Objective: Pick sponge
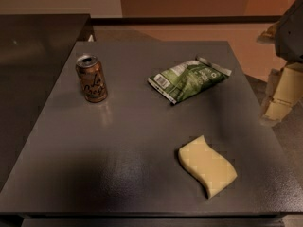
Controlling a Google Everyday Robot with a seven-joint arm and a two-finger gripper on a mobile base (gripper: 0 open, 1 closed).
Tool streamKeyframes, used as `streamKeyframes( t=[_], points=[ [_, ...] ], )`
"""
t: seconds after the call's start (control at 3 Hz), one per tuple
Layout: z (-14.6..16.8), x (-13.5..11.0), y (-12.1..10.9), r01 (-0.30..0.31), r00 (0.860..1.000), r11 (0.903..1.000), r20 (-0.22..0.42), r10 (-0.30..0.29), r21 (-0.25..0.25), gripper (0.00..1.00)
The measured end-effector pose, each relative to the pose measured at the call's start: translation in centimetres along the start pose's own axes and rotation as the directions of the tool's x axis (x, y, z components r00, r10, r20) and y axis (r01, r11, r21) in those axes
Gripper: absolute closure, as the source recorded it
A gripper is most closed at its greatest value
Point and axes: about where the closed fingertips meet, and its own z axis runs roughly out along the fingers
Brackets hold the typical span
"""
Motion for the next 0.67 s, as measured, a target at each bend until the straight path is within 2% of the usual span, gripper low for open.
streamKeyframes(
  t=[0.33,0.67],
  points=[
    [0.0,0.0,0.0,0.0,1.0,1.0,0.0,0.0,0.0,0.0],
    [0.43,-0.49,0.9,-0.03,1.0,0.9995,0.009,0.029,0.009,0.0]
  ],
)
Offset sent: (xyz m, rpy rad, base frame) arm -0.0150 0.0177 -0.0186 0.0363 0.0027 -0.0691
